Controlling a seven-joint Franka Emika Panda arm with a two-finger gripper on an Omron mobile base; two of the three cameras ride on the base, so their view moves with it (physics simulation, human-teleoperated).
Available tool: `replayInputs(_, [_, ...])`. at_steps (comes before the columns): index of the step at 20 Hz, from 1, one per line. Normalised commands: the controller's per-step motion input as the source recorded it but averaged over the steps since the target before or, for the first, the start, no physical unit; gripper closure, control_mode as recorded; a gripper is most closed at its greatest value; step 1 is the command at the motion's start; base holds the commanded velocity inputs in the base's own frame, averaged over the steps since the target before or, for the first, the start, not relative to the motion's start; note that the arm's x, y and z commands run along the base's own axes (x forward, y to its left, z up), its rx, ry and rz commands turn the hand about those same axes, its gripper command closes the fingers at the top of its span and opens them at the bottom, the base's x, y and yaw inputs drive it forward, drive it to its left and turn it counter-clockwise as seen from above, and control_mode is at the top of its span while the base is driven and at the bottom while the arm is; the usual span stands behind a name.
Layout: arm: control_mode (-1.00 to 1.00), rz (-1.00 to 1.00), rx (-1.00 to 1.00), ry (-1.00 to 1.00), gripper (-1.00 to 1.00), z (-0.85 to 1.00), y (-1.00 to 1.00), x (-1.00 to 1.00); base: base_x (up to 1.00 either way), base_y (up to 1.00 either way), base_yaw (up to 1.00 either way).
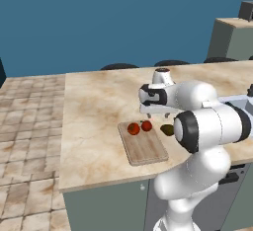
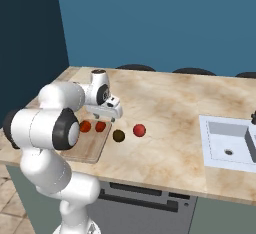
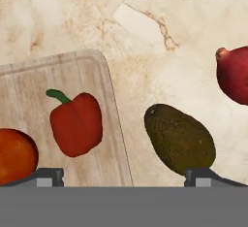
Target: Place the avocado, onion, tomato, and bell pepper on the cutting board.
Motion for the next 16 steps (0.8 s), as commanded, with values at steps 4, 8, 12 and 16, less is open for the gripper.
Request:
replayInputs(4, [-1.0, 0.07, 0.0, -0.04, -1.0, 0.15, -0.41, -0.16, 0.0, 0.0, 0.0])
replayInputs(8, [-1.0, 0.04, 0.0, -0.02, -1.0, 0.11, -0.24, -0.21, 0.0, 0.0, 0.0])
replayInputs(12, [-1.0, 0.05, 0.0, 0.0, -1.0, 0.08, -0.2, -0.13, 0.0, 0.0, 0.0])
replayInputs(16, [-1.0, 0.11, 0.0, 0.0, -1.0, 0.0, -0.14, 0.0, 0.0, 0.0, 0.0])
